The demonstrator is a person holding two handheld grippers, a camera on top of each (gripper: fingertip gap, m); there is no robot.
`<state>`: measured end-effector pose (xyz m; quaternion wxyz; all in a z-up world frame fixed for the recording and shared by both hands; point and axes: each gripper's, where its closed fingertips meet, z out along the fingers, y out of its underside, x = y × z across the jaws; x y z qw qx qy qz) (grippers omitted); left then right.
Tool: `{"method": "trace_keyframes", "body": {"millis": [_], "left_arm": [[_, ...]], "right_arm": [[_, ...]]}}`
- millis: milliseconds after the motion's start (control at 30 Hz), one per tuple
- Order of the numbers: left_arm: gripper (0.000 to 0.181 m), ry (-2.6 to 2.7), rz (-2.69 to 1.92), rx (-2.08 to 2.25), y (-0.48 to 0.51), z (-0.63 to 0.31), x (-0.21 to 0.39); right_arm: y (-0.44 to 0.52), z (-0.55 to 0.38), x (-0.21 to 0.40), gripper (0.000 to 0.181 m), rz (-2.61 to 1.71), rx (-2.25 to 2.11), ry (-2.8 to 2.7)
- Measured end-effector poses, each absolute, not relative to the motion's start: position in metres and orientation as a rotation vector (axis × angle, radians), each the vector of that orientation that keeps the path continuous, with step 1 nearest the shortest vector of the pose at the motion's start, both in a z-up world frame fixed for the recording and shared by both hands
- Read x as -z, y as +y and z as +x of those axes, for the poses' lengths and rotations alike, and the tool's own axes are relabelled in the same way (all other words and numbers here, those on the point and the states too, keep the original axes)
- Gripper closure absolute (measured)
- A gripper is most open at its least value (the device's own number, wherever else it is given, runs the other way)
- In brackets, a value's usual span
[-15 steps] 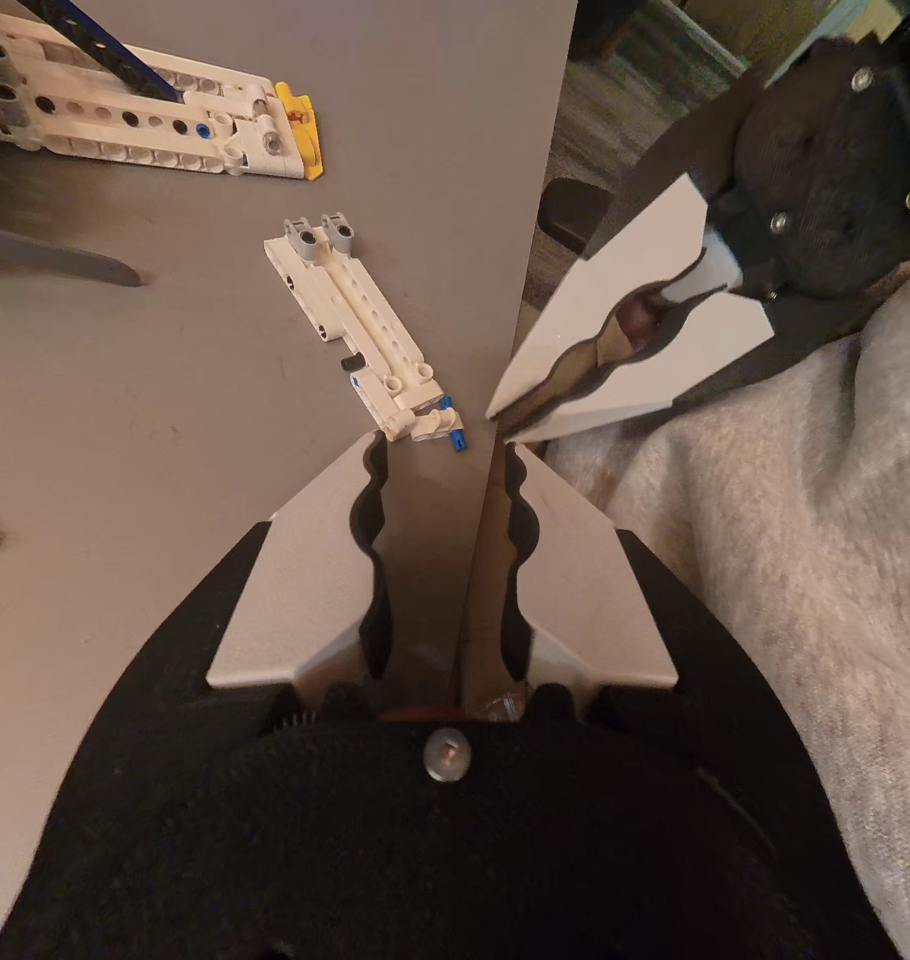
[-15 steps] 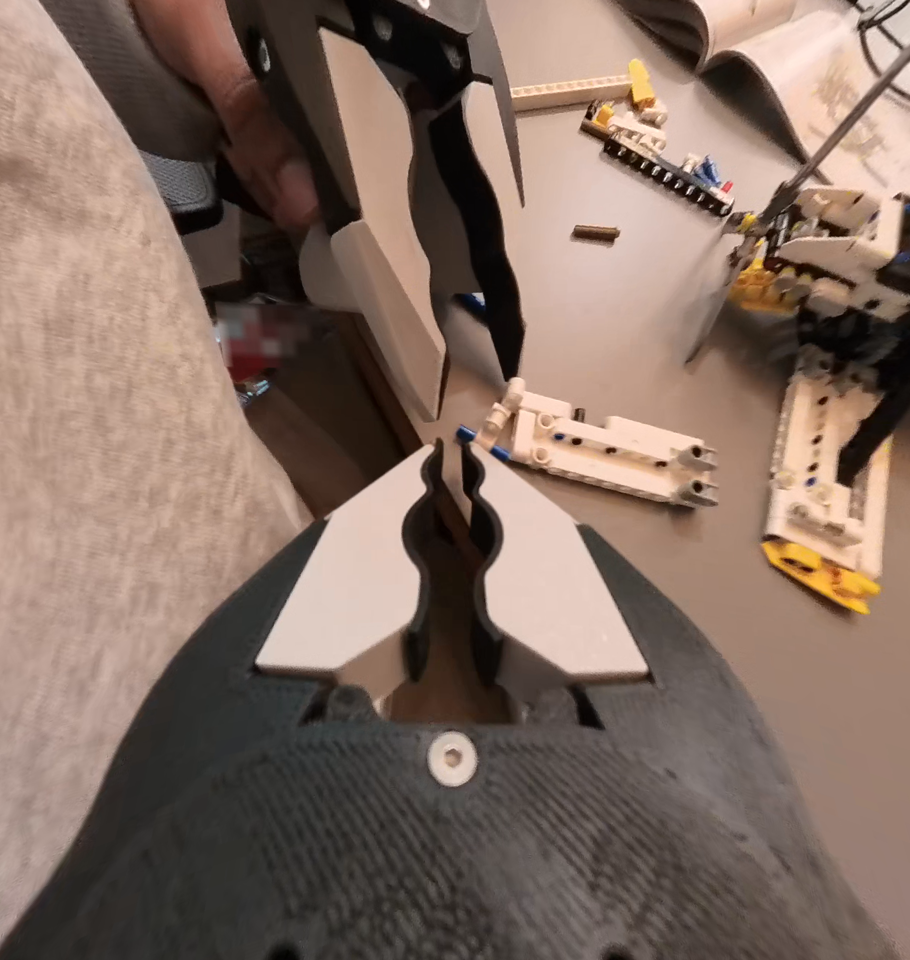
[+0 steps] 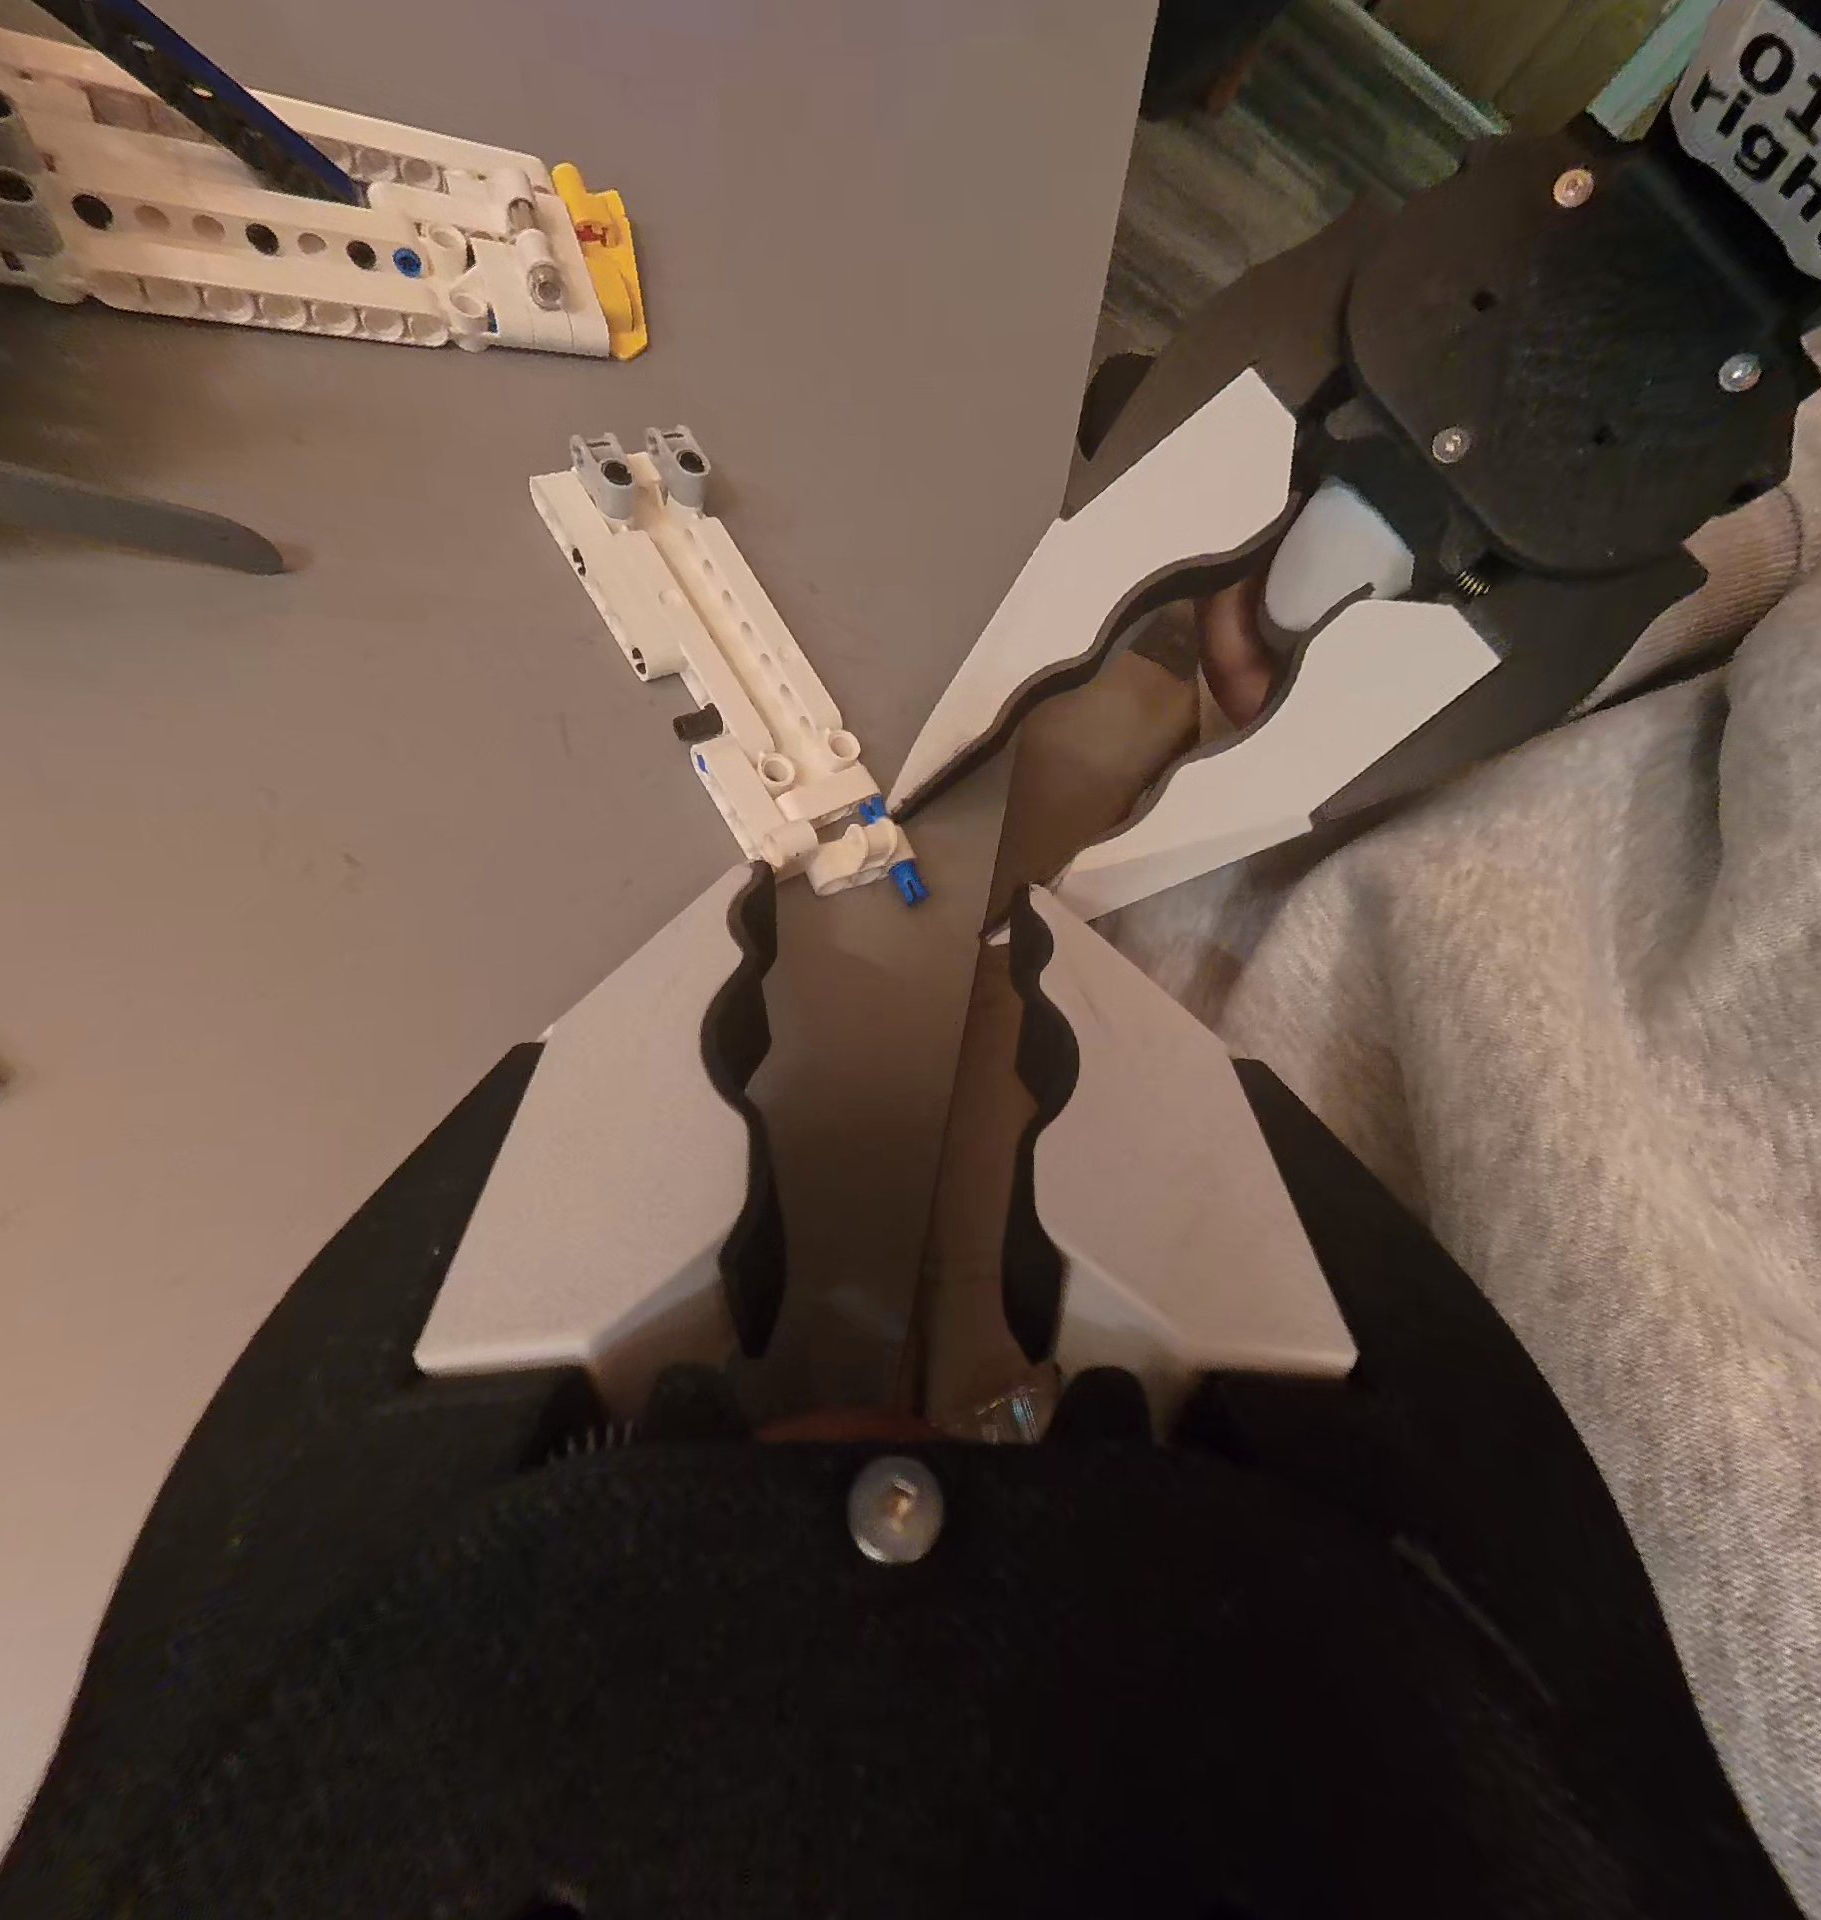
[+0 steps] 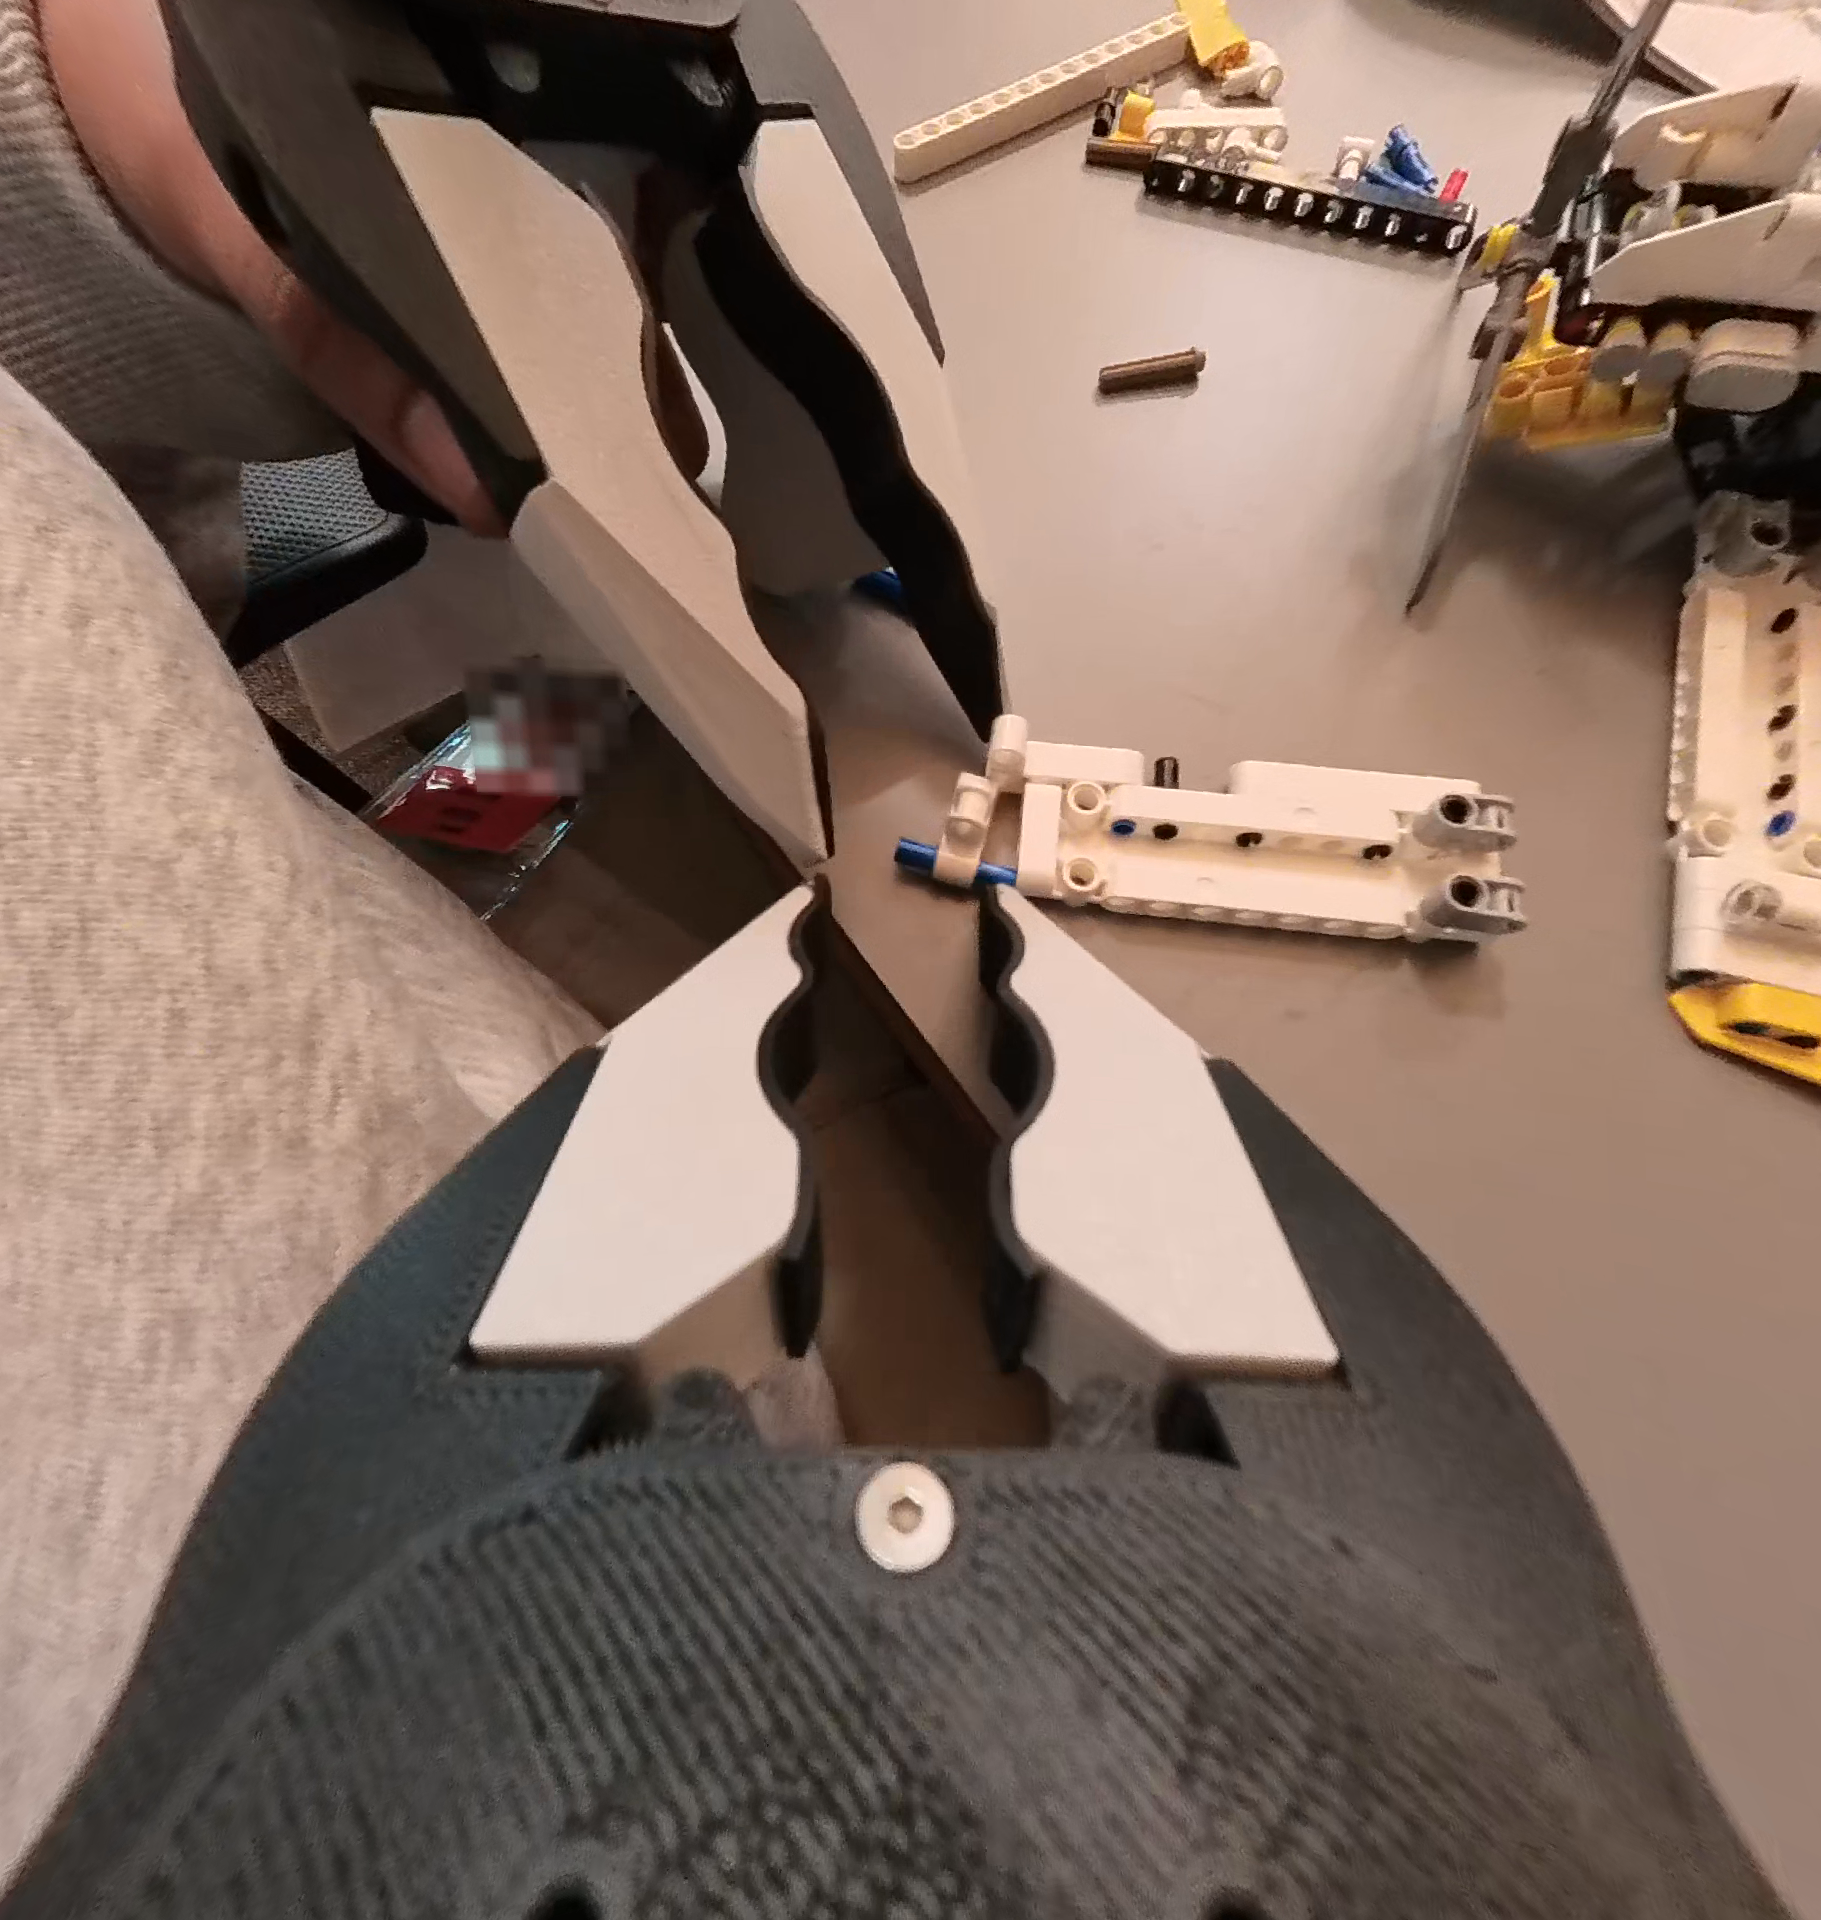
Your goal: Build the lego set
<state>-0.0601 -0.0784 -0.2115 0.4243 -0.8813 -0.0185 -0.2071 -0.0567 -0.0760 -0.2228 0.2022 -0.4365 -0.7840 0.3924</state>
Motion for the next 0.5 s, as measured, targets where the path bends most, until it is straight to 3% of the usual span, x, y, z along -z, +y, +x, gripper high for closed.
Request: {"method": "trace_keyframes", "body": {"millis": [367,500], "left_arm": [[0.139,-0.044,-2.204,0.521,-0.079,-0.060,0.211],[0.139,-0.043,-2.204,0.523,-0.079,-0.060,0.211]], "right_arm": [[-0.070,-0.057,0.211,0.159,-1.137,-1.053,-2.146],[-0.065,-0.064,0.204,0.143,-1.041,-0.972,-2.080]]}}
